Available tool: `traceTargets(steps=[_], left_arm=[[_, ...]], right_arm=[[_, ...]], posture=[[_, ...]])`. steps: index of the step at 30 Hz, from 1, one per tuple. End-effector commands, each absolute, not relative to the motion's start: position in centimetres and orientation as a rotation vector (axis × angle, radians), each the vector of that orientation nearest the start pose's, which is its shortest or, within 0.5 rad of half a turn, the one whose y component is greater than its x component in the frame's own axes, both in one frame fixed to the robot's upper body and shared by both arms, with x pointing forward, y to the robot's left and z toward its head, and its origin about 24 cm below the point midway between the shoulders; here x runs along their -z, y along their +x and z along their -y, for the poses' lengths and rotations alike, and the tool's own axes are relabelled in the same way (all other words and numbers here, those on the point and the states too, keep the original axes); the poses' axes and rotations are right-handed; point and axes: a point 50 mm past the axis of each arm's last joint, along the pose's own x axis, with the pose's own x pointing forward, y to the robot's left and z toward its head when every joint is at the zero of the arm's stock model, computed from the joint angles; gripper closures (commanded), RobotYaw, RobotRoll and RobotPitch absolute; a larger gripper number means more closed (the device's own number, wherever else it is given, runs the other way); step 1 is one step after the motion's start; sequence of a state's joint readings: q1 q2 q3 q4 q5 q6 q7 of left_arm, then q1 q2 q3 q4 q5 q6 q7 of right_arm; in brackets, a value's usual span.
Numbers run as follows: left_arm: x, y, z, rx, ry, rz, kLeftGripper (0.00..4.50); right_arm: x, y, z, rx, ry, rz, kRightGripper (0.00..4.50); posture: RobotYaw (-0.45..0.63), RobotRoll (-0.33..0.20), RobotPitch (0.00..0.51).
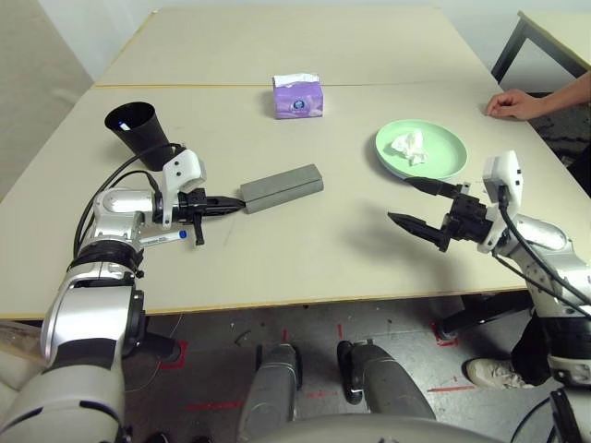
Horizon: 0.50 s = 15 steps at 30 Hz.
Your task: Organize and tidy the items on the table.
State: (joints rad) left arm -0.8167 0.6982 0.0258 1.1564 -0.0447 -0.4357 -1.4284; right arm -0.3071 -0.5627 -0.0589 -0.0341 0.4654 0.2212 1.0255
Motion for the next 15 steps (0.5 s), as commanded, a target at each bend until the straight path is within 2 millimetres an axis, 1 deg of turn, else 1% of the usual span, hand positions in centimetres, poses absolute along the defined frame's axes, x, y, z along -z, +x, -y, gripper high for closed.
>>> traceTargets(steps=[1,6,13,15], left_arm=[[-12.0,32.5,-28.5,1.126,0.472,-0.247,4.47],[-12.0,31.9,-29.3,1.167,0.400,-0.318,4.47],[-13.2,32.3,-30.8,1.003,0.378,-0.282,4.47],[-13.6,32.5,-30.9,0.974,0.339,-0.248,4.47]], right_arm=[[-14.5,27.8,19.8,-1.042,-0.157,0.088,0.00],[-14.7,27.9,19.9,-1.037,-0.162,0.091,0.00],[-14.6,27.9,19.8,-1.041,-0.162,0.088,0.00],[-14.5,27.9,19.7,-1.043,-0.161,0.087,0.00]], posture=[[-0.11,0.000,0.134],[-0.11,0.000,0.135],[-0.10,0.000,0.137],[-0.10,0.000,0.137]])
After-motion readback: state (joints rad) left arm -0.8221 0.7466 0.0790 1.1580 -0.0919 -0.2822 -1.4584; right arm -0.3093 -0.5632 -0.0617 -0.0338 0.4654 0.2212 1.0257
